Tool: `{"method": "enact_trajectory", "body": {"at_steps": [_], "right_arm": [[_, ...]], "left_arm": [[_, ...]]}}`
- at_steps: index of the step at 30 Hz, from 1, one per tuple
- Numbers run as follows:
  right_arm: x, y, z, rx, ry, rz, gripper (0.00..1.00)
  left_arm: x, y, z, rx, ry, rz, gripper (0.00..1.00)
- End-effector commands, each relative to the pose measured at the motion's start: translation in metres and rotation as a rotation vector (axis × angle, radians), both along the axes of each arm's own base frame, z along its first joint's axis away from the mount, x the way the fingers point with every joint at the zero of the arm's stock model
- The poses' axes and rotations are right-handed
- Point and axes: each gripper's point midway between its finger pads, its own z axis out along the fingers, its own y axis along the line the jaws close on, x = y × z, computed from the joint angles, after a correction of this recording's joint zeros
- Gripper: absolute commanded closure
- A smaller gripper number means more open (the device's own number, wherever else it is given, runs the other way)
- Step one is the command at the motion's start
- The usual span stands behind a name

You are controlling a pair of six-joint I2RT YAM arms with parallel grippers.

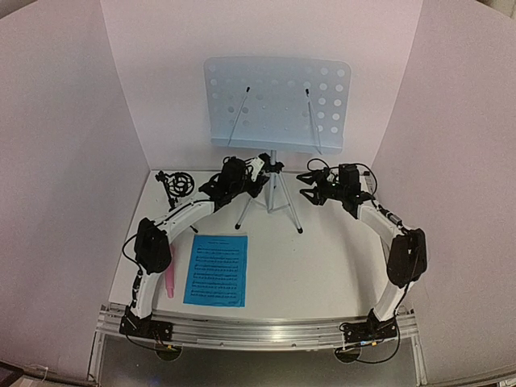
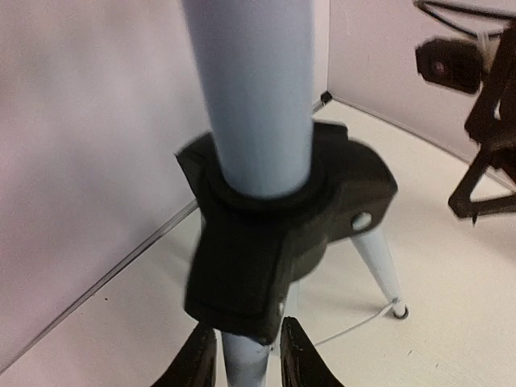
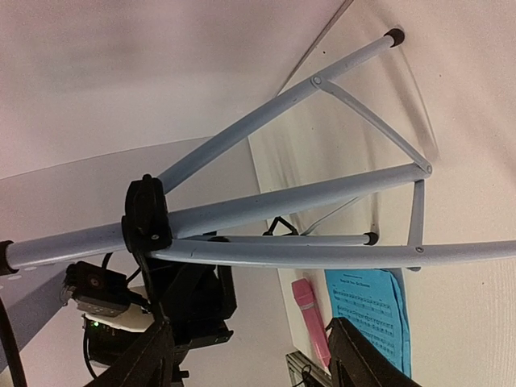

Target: Set up the instrument practice props

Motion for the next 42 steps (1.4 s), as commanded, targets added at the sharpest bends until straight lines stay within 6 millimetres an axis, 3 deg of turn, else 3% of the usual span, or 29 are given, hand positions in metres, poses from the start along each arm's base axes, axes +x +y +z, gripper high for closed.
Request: {"method": "enact_trajectory", "body": {"at_steps": [1,7,15,20,24,28,30,34,38,42], "right_arm": [[0.001,0.002,0.027,0.006,-0.075,0.018,0.36],[-0.001,0.0,0.03,-0.028,-0.086,0.016,0.36],[-0.022,-0.014,0.016,-0.227,-0.071,0.03,0.36],[-0.048,-0.017,-0.005,-0.384,-0.053,0.075,0.36],[-0.075,-0.011,-0.025,-0.474,-0.036,0.122,0.36],[-0.102,0.012,-0.038,-0.543,-0.054,0.208,0.37],[-0.117,0.032,-0.047,-0.555,-0.05,0.265,0.37],[-0.146,0.082,-0.074,-0.575,-0.026,0.397,0.37],[-0.163,0.135,-0.099,-0.556,0.006,0.504,0.38],[-0.167,0.178,-0.118,-0.512,0.017,0.546,0.4]], "left_arm": [[-0.011,0.013,0.001,0.048,0.05,-0.03,0.66],[-0.025,0.011,0.003,0.062,0.072,-0.097,0.47],[-0.05,0.013,0.033,0.066,0.015,-0.197,0.39],[-0.089,0.025,0.049,0.087,-0.034,-0.312,0.33],[-0.136,0.043,0.054,0.096,-0.032,-0.42,0.29],[-0.192,0.073,0.034,0.143,0.032,-0.523,0.29],[-0.233,0.096,0.022,0.179,0.071,-0.609,0.29],[-0.294,0.149,-0.029,0.333,0.206,-0.676,0.29],[-0.315,0.196,-0.084,0.502,0.335,-0.588,0.23],[-0.322,0.233,-0.129,0.651,0.493,-0.481,0.21]]}}
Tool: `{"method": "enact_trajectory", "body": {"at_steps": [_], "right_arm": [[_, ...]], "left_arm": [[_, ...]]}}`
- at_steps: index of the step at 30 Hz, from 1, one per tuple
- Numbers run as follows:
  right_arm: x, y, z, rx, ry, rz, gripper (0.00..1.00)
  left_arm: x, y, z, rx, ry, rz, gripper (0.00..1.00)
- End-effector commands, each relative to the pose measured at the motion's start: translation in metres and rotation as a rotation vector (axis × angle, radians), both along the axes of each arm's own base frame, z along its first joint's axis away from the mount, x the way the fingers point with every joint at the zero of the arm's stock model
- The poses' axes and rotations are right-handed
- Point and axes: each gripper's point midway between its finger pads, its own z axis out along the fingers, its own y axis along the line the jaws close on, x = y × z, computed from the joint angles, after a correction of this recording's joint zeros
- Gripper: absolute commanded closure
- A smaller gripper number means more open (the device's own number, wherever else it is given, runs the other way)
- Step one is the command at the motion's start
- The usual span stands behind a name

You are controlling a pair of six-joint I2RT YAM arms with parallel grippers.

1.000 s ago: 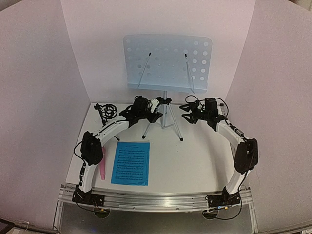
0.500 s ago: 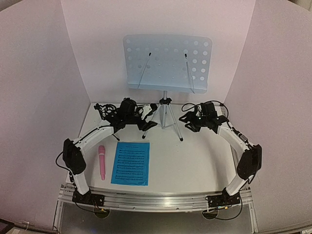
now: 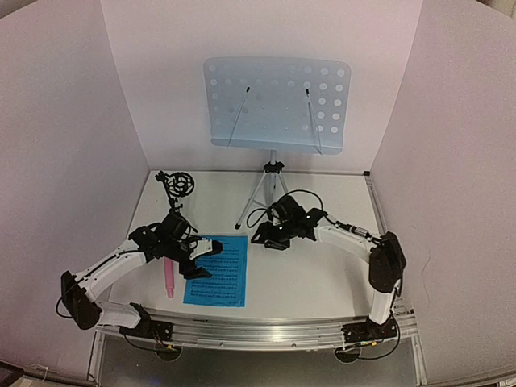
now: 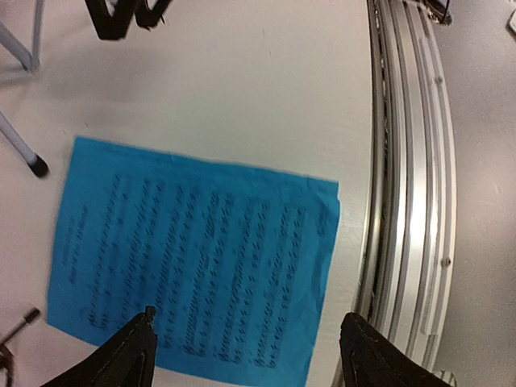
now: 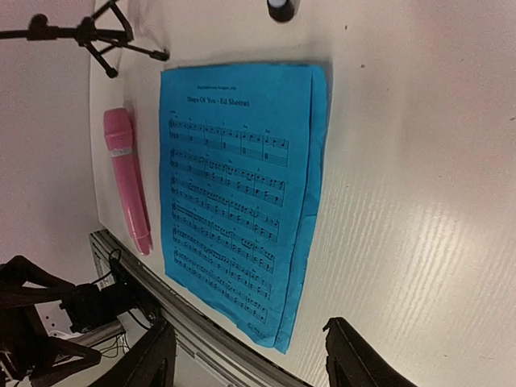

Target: Set up the instrument practice props

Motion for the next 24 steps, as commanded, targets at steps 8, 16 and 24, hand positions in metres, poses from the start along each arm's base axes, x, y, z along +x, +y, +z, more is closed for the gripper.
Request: {"method": "enact_trajectory", "body": {"at_steps": [8,16,24], "right_arm": [[0.01,0.064,-0.059,0.004,0.056,-0.023,0.46],[0.009,0.076,-0.091,0.01,0.124,-0.016,0.46],[0.008,0.079,-0.114,-0.002,0.159,-0.008,0.47]], "left_arm": [[0.021,0.083,-0.124,0.482,0.066,0.182,0.26],[0.024,0.083,-0.155,0.474,0.016,0.155,0.3],[0.014,0.087,-0.167,0.468,0.029,0.138,0.3]]}}
